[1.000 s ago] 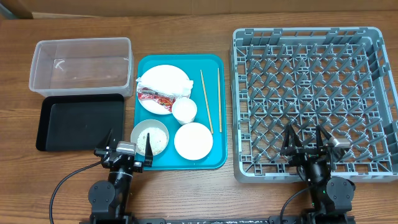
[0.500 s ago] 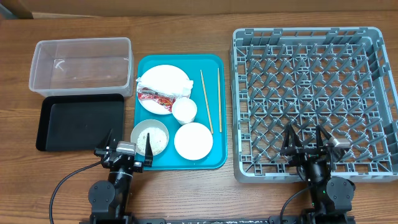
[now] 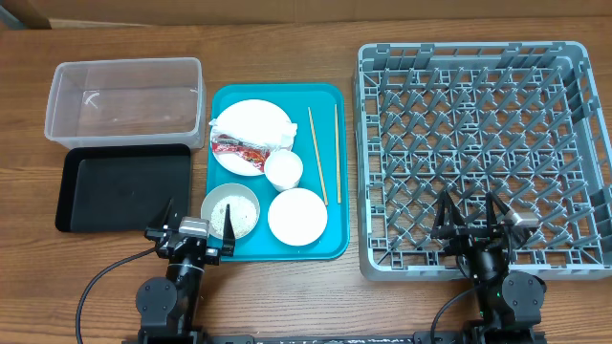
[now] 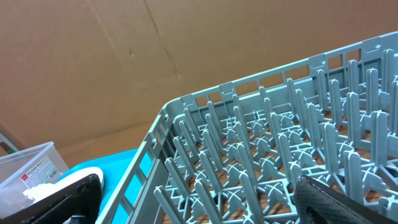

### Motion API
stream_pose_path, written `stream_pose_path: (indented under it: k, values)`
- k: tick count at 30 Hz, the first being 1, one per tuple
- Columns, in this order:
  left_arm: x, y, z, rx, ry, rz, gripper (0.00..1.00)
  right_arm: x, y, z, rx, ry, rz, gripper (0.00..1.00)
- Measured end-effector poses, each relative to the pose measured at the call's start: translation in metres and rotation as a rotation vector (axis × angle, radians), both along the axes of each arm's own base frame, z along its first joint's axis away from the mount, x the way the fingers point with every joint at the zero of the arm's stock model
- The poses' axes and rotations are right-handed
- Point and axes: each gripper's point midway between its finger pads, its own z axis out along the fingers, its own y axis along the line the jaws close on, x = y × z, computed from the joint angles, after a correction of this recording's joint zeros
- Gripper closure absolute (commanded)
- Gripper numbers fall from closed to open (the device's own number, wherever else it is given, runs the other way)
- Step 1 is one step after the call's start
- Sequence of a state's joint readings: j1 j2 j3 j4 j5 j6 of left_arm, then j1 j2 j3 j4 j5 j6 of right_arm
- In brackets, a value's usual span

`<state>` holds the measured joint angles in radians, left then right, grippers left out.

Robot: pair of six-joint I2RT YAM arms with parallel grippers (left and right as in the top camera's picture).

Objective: Sort waste into correct bins and load items into the dishwasher

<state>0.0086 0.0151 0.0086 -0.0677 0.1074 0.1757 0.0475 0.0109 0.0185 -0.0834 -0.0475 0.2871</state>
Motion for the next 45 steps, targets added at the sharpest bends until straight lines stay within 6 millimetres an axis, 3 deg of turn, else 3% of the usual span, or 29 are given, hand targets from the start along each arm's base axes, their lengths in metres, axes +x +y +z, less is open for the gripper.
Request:
stream_pose_path:
  k: [36, 39, 45]
  values:
    - [0.0, 0.001, 0.0, 0.001, 0.0, 0.004, 0.0, 0.0, 0.0, 0.0, 0.0, -0.001, 0.0, 0.0]
    - [0.0, 0.001, 0.007, 0.0, -0.029, 0.003, 0.0, 0.0, 0.0, 0.013, 0.003, -0.051, 0.0, 0.0]
    - [-0.001, 0.0, 0.045, -0.041, -0.179, 0.001, 0.0, -0.002, 0.0, 0.031, 0.005, -0.103, 0.002, 0.0]
